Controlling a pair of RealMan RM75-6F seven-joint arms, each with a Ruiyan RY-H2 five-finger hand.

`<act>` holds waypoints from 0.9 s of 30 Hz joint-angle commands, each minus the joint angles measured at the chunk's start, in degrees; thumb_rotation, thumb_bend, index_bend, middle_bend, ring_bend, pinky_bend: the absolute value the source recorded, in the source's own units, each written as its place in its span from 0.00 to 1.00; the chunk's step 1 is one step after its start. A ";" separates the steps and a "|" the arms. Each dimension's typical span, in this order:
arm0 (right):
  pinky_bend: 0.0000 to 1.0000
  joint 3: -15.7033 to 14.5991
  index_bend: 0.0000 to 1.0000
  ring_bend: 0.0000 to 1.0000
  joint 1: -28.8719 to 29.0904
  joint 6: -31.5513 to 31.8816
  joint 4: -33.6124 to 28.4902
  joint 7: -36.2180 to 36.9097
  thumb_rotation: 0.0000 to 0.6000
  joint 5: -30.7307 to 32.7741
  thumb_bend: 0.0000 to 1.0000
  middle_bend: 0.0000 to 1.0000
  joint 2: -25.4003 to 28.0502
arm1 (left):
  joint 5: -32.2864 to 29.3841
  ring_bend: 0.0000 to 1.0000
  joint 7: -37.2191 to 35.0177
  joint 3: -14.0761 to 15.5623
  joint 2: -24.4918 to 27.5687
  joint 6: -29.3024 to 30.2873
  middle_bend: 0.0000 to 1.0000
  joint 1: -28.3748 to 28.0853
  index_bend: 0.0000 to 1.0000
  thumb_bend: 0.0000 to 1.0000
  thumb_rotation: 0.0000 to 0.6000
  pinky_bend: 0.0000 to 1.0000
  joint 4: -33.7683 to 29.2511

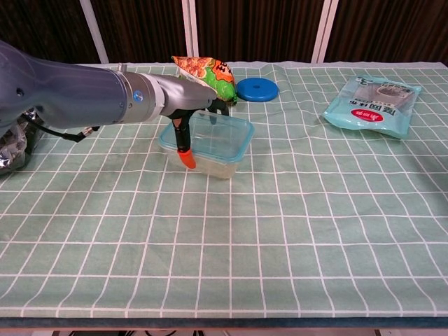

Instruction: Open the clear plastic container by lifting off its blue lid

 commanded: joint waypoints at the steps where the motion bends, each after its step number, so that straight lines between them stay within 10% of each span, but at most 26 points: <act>1: 0.00 -0.52 0.00 0.00 0.24 -0.04 -0.93 -0.55 1.00 -1.30 0.28 0.00 -0.08 | 7.13 0.28 -4.68 0.22 -0.39 -1.31 0.28 1.51 0.23 0.09 1.00 0.41 0.48; 27: 0.00 -3.61 0.00 0.00 6.26 -10.54 -9.17 -24.06 1.00 -3.20 0.28 0.00 -23.87 | 15.60 0.27 -12.90 1.82 0.88 -5.42 0.28 1.17 0.23 0.09 1.00 0.41 -1.67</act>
